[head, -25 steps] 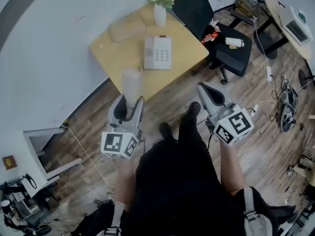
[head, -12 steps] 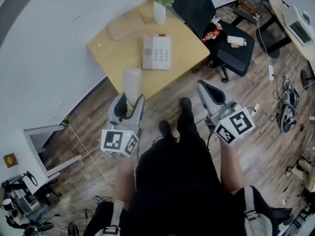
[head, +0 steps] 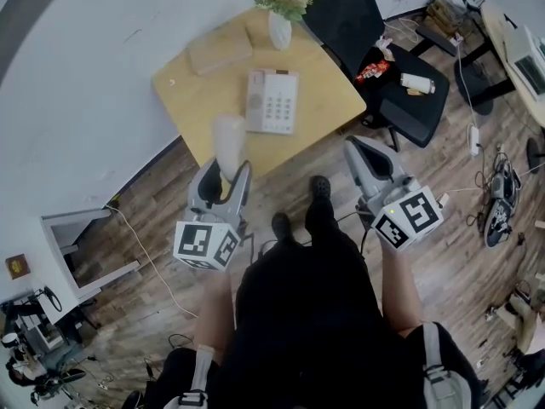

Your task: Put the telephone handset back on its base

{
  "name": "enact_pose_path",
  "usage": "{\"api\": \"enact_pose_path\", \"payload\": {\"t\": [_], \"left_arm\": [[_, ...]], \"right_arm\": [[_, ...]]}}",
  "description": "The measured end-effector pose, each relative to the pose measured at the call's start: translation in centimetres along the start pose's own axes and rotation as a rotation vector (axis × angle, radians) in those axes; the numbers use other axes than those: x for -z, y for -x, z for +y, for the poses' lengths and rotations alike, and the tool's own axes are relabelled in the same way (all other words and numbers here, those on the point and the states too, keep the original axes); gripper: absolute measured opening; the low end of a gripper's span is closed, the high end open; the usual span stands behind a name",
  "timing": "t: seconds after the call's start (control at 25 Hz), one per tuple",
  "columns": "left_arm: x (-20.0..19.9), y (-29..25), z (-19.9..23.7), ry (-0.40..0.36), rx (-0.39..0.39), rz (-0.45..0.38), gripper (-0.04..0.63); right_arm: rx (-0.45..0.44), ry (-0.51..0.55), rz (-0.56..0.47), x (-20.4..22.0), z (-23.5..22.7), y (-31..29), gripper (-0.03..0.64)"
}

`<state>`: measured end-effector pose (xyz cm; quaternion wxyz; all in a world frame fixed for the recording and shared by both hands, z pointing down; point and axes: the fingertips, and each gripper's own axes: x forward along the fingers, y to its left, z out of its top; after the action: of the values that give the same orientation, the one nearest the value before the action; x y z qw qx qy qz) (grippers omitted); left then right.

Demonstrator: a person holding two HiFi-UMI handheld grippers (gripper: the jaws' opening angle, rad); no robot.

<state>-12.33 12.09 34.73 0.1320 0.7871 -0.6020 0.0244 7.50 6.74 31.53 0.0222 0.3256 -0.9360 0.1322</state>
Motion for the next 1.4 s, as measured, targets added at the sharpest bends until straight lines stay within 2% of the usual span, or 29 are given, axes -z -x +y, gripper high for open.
{"api": "enact_pose_path", "payload": {"t": [0.72,1.12,1.4], "left_arm": [[-1.8,-8.7,-0.3,0.008,-0.137,0.015,0.221],[-1.0,-12.5,-1.8,0.042,-0.204,0.041,0.221],[-0.1,-13.0,-1.1,0.088,-0.24,0.063,0.221]], "right_arm": [[-0.135,-0.022,0.017,-1.9,-9.7,-5.3,0.003],[-0.216,-0.031,0.041,-2.2,-14.4,-7.0,0.003],[-0.245,-0.052,0.066,-1.7,-15.4,-8.3,0.003]]}}
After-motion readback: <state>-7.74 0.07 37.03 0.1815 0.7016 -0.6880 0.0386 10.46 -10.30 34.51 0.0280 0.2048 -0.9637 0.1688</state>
